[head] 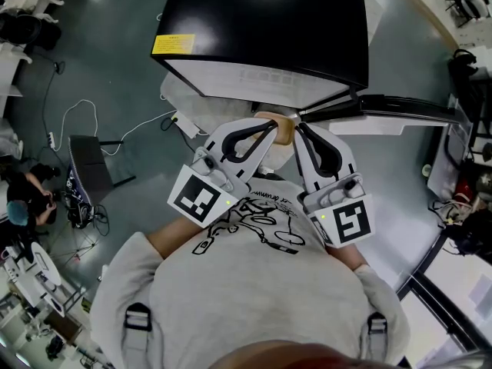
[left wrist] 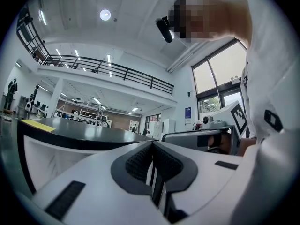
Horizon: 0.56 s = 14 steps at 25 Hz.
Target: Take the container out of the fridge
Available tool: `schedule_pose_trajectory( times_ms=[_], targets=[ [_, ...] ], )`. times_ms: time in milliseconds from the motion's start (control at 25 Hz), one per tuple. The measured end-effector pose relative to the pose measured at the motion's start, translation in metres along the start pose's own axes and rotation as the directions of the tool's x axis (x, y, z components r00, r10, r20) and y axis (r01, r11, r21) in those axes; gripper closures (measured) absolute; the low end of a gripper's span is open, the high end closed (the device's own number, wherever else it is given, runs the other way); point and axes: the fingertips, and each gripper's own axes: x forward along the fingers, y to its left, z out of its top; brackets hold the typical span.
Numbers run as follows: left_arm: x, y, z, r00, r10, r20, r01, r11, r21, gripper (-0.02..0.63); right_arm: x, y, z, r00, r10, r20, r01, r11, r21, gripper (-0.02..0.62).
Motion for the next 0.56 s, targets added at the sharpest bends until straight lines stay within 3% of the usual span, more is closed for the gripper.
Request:
schedule_pose_trajectory(
  times_ms=[560],
  targets=[
    [-0.0001,0.0041,-0.0015,1.000,0.003,0.001,-0.003,1.000,-0.012,0.591,0.0036,-0.0003,-0.0017,1.000,-0.003,-0.006,0.003,1.000,0.002,0.557]
  ],
)
